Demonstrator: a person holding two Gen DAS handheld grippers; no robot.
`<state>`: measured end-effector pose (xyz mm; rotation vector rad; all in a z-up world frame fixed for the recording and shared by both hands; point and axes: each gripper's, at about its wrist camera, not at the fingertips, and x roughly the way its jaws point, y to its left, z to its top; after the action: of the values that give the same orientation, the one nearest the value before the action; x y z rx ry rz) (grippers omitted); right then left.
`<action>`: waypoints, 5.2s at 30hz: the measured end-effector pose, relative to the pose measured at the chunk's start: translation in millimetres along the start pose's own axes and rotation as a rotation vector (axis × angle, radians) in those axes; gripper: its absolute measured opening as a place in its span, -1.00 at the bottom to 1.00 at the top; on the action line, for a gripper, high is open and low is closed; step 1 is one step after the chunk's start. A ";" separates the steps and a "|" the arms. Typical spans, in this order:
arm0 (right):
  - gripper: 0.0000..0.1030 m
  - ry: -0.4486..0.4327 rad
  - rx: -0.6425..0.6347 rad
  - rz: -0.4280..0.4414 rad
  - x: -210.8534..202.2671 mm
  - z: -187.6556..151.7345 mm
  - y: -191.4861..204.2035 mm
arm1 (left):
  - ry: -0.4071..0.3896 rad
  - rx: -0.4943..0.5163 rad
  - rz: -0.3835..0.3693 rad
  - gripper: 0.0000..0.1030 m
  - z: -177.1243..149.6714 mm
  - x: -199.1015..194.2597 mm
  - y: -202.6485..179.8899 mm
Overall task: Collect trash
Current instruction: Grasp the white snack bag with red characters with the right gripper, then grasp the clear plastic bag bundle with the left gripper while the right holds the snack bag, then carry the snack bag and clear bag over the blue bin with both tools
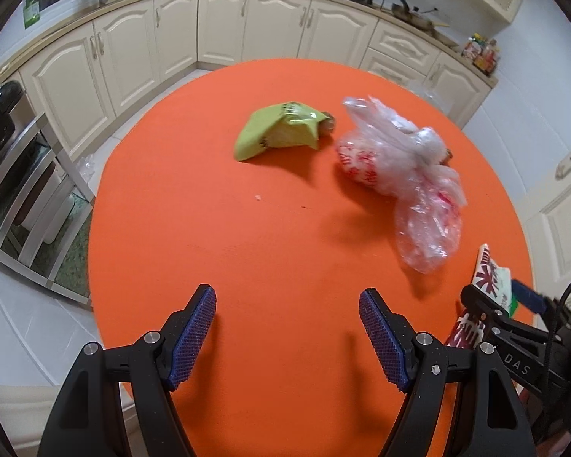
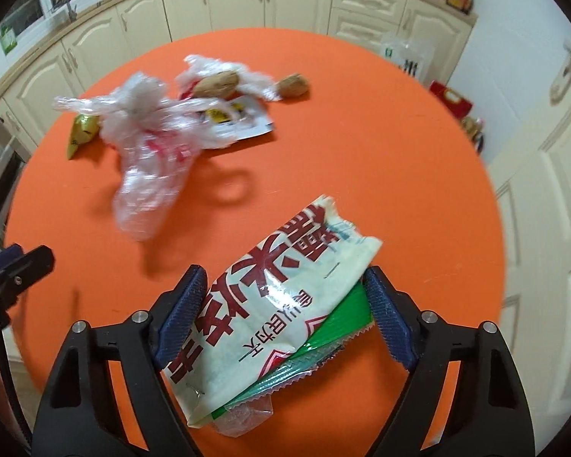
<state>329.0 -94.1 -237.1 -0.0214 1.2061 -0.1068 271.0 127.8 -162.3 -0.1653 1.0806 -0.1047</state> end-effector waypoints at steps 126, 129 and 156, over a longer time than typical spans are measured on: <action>0.21 -0.246 0.574 -0.106 -127.1 -125.9 -210.4 | -0.169 0.384 -0.087 -0.08 -98.8 -34.1 -268.6; 0.21 -0.222 0.610 -0.132 -124.2 -137.9 -230.1 | -0.138 0.442 -0.122 -0.08 -104.9 -23.1 -294.6; 0.21 -0.007 0.768 -0.198 -51.5 -179.7 -351.1 | 0.189 0.681 -0.203 -0.07 -40.2 144.9 -470.8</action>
<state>118.2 -431.2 -227.5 0.5299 1.0899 -0.7354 301.2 -362.1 -219.4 0.3567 1.1580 -0.6707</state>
